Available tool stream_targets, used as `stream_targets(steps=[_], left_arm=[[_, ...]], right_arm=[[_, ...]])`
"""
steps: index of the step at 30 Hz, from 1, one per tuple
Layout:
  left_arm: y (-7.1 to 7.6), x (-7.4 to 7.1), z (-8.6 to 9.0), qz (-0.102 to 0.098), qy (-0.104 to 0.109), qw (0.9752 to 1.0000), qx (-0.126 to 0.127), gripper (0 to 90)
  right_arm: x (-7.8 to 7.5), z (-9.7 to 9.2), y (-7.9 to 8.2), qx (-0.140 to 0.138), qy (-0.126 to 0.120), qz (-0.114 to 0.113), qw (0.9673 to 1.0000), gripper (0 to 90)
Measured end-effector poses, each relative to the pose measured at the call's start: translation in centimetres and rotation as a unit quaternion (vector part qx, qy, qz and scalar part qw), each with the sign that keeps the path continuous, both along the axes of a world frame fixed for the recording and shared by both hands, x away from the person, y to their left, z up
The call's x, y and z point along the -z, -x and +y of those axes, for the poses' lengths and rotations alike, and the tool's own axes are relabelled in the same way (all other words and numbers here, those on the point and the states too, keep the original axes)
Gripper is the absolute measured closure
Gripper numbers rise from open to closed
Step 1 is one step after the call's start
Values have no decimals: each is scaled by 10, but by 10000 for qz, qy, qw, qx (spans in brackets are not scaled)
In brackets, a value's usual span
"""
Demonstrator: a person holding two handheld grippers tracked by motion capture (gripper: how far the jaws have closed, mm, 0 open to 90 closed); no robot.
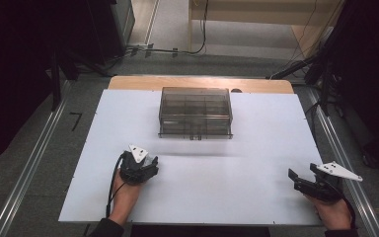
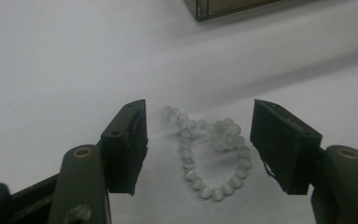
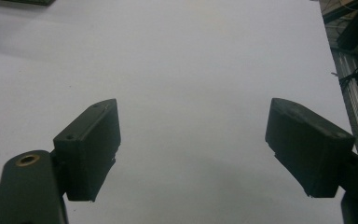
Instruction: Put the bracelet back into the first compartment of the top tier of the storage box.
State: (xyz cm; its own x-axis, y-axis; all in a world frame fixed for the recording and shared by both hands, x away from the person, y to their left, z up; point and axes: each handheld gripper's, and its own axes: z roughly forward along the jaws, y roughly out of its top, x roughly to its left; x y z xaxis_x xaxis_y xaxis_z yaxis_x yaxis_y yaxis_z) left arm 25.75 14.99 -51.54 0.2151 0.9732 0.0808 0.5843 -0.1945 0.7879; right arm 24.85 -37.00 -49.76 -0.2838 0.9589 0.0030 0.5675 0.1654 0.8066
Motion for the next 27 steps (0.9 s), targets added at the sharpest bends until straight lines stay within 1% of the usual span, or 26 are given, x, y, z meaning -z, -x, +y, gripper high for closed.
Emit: stream_targets(steps=[2,3,4,7,8,9,10,12,13,14,15,16,19,23,27], left_arm=[[0,0,0,-14,-12,10000,-10,418],[0,0,0,-12,-20,10000,-12,449],[0,0,0,1,-20,10000,-10,449],[1,0,-1,-1,-57,10000,-10,502],[1,-1,-1,1,-71,10000,-13,527],[1,-1,-1,17,-73,10000,-8,570],[1,-1,-1,18,-80,10000,-6,570],[1,0,-1,44,-49,10000,29,594],[1,0,-1,53,-45,10000,18,617],[0,0,-1,62,-30,10000,21,669],[0,0,0,75,-29,10000,34,669],[0,0,-1,66,-13,10000,29,690],[0,0,0,125,1,9999,46,760],[-1,0,1,200,35,9998,88,802],[-1,0,1,205,75,9997,63,843]], right_arm=[[0,0,0,0,-2,8,10000,166],[0,0,0,-1,-3,15,10000,166],[0,0,0,-1,-3,15,10000,166],[0,0,0,-2,-1,15,10000,166],[0,0,0,-2,-1,12,10000,166],[0,0,0,-2,-1,16,10000,166],[0,0,0,-2,-1,16,10000,166],[0,0,0,-3,-1,14,10000,167],[0,0,0,-4,-1,16,10000,167],[0,0,0,-8,0,16,10000,167],[0,0,0,-8,0,16,10000,167],[0,0,0,-10,0,16,10000,166],[0,0,0,-11,2,17,10000,167],[0,0,0,-21,8,18,10000,167],[0,0,0,-16,9,22,10000,167]])
